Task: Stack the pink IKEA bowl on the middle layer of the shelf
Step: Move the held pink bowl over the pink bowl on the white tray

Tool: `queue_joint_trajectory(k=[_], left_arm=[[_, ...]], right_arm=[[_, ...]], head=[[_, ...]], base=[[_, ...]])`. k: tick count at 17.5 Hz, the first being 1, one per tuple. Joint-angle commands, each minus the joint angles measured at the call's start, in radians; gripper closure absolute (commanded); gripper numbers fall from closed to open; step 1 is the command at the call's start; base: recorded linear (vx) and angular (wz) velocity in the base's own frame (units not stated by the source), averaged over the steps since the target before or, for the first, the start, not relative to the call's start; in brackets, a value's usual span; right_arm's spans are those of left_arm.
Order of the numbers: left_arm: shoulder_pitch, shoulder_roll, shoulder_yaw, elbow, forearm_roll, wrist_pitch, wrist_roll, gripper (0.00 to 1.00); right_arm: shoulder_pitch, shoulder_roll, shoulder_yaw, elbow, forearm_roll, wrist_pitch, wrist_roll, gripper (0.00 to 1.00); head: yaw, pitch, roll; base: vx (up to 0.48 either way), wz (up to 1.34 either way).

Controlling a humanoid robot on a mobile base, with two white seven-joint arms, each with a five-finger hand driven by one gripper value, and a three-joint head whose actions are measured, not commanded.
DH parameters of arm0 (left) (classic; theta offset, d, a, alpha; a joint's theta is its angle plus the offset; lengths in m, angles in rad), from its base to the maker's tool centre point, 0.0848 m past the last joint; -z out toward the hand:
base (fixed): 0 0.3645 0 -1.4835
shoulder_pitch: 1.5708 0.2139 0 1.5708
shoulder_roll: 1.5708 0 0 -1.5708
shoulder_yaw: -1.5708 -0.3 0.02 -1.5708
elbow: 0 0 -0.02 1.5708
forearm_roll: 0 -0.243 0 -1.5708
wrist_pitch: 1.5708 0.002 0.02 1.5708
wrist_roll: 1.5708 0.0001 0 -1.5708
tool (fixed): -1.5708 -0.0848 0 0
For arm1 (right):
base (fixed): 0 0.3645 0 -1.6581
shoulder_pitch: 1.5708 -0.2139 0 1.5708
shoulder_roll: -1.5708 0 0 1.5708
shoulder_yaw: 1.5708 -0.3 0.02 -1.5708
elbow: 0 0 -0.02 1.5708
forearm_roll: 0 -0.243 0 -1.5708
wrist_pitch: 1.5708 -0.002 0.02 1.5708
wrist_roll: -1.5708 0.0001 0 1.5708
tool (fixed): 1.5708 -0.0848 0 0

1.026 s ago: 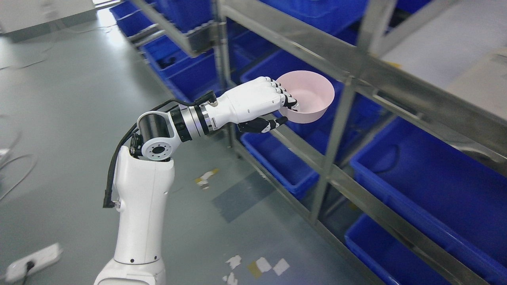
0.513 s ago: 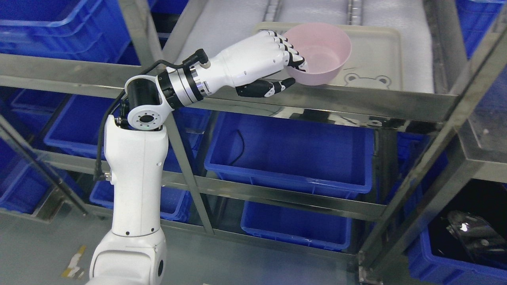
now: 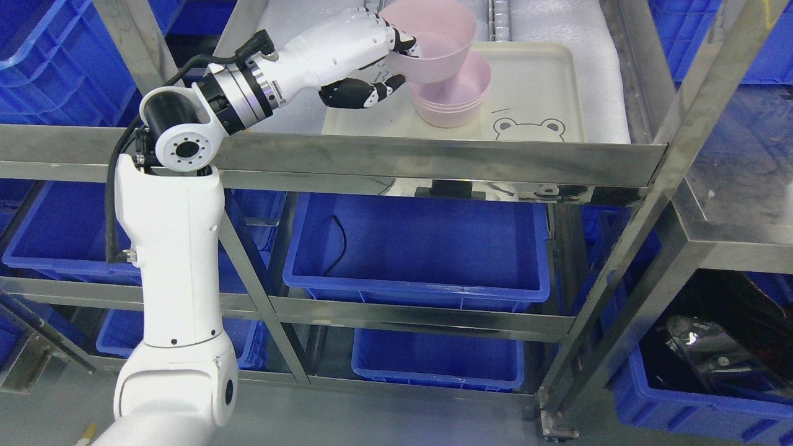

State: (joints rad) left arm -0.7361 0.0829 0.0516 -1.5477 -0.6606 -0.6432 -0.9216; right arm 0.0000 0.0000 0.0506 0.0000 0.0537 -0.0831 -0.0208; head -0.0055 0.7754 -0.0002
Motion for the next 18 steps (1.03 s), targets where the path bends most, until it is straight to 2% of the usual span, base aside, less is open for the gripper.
queue_joint_trajectory(k=[1, 7, 10, 16, 17, 18], left_arm=[[-0.062, 0.043, -0.044, 0.153, -0.023, 0.008, 0.003, 0.98], [-0.078, 0.041, -0.183, 0.193, -0.105, 0.016, -0.002, 0.98], [-0.08, 0.051, -0.182, 0.192, -0.116, 0.03, -0.051, 0.98], [-0.088, 0.057, -0.176, 0.192, -0.117, 0.033, -0.052, 0.96], [-0.088, 0.057, -0.174, 0.192, -0.117, 0.033, -0.051, 0.91], [-0.088, 0.055, -0.171, 0.192, -0.117, 0.034, -0.051, 0.79]], right_arm=[[0.023, -0.018, 0.0, -0.017, 0.0, 0.0, -0.005, 0.0], [0.023, -0.018, 0.0, -0.017, 0.0, 0.0, -0.005, 0.0], [0.023, -0.018, 0.0, -0.017, 0.0, 0.0, -0.005, 0.0], [0.023, -0.018, 0.0, -0.017, 0.0, 0.0, -0.005, 0.0], [0.023, -0.018, 0.0, -0.017, 0.0, 0.0, -0.005, 0.0], [0.023, -0.018, 0.0, -0.017, 0.0, 0.0, -0.005, 0.0]], head=[[0.0, 0.0, 0.0], [0.0, 0.0, 0.0], [0.0, 0.0, 0.0], [0.0, 0.0, 0.0], [0.0, 0.0, 0.0], [0.0, 0.0, 0.0]], base=[[0.024, -0.15], [0.026, -0.13], [0.031, -0.1], [0.013, -0.04], [-0.014, 0.04], [-0.014, 0.04]])
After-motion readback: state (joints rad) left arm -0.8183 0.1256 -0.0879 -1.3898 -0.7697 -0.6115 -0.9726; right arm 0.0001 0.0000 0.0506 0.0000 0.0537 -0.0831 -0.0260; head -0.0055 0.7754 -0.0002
